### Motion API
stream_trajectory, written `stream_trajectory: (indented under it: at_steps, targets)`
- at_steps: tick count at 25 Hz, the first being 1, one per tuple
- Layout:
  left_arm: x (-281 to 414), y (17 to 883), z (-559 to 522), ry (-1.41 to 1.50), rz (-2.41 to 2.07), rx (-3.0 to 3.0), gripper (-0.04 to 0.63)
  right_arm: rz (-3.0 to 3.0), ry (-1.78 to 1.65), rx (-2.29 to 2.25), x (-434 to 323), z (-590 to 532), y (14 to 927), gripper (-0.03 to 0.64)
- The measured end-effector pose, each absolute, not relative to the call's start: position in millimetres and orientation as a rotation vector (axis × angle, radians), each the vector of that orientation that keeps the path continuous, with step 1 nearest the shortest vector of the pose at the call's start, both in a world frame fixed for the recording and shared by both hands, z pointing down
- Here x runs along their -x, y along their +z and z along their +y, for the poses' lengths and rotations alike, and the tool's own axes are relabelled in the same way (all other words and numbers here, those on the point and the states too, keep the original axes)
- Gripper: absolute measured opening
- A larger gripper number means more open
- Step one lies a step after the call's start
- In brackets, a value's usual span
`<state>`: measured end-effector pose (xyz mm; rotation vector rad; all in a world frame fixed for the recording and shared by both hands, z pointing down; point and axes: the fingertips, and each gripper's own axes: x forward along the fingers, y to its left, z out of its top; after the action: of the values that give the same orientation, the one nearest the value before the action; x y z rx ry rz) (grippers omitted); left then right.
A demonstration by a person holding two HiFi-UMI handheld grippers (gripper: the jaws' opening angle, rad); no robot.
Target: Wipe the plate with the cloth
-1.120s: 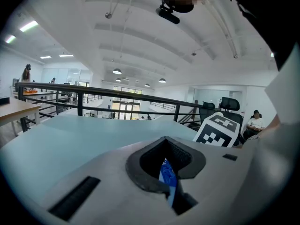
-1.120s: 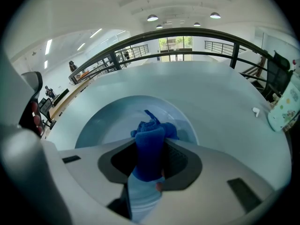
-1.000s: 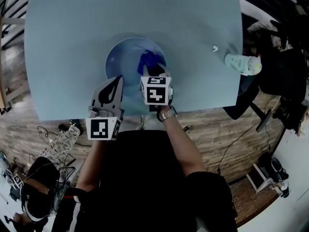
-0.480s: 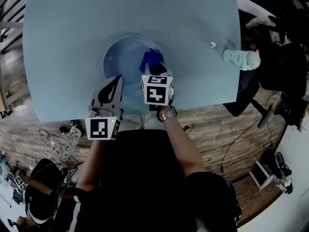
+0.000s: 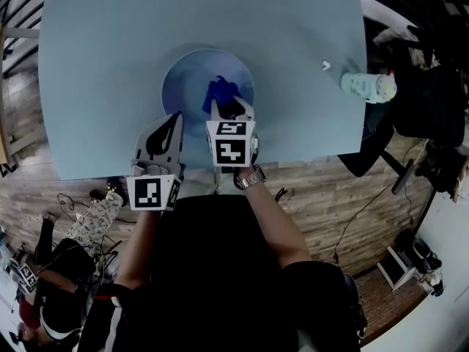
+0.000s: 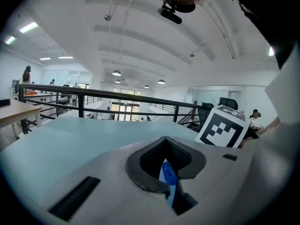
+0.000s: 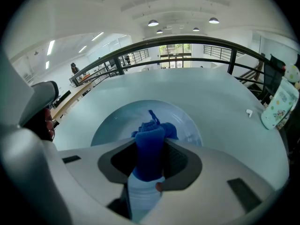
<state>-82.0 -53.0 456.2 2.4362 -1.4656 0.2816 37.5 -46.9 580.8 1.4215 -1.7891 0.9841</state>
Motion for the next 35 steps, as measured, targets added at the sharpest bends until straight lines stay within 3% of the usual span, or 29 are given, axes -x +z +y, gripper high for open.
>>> stream_trajectory:
  at_steps: [18,35]
  targets:
    - [140.3,449.0,-30.6,0.220,-1.589,-2.361,0.000,-1.932,0.929,-1.175,67.9,-24.5,587.7,0.120]
    - [150.4,449.4,-29.3,0.256,-1.627,-2.312,0.000,-1.897,0.933,-1.136,72.2,-23.9,601.7,0.120]
